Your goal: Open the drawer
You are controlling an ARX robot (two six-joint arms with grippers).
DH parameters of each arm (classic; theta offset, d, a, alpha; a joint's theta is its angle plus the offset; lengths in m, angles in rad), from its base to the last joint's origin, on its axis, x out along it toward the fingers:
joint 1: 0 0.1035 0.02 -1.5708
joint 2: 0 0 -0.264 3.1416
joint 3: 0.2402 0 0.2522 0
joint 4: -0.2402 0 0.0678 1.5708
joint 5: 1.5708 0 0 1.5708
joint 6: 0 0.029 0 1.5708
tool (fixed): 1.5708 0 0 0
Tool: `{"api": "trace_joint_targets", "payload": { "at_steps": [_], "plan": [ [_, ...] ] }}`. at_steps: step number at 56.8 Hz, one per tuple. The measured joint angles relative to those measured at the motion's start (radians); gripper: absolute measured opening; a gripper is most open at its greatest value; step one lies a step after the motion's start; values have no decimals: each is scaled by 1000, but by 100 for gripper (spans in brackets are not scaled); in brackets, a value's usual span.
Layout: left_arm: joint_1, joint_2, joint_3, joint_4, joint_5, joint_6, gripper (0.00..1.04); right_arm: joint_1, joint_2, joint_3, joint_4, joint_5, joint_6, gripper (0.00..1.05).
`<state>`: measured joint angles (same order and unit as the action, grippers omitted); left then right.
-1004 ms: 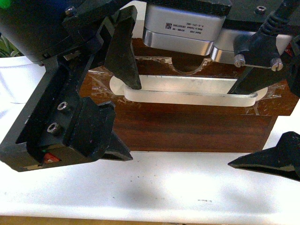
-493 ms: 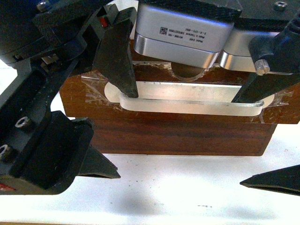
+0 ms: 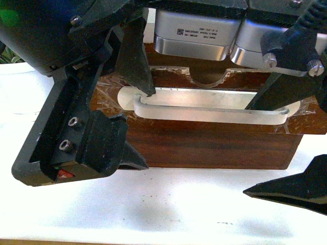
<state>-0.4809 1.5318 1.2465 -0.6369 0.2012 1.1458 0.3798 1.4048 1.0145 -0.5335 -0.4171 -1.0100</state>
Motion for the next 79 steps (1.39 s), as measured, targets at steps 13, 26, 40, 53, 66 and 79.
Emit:
{"api": "trace_joint_targets", "payload": {
  "at_steps": [13, 26, 40, 53, 66, 79],
  "plan": [
    [21, -11, 2, 37, 42, -34, 98, -5, -31, -14, 47, -43, 39, 96],
    [51, -44, 5, 117, 89, -88, 98, -16, -84, -16, 124, -85, 82, 96],
    [106, -116, -6, 187, 149, -147, 98, -57, -150, -41, 221, -113, 140, 96],
    [179, -212, -107, 343, 175, -222, 98, -114, -231, -114, 359, -127, 217, 96],
    [312, -318, -291, 602, 175, -378, 98, -193, -359, -258, 587, -122, 367, 96],
    [447, -461, -489, 830, 126, -574, 98, -275, -521, -455, 762, -87, 552, 96]
  ]
}}
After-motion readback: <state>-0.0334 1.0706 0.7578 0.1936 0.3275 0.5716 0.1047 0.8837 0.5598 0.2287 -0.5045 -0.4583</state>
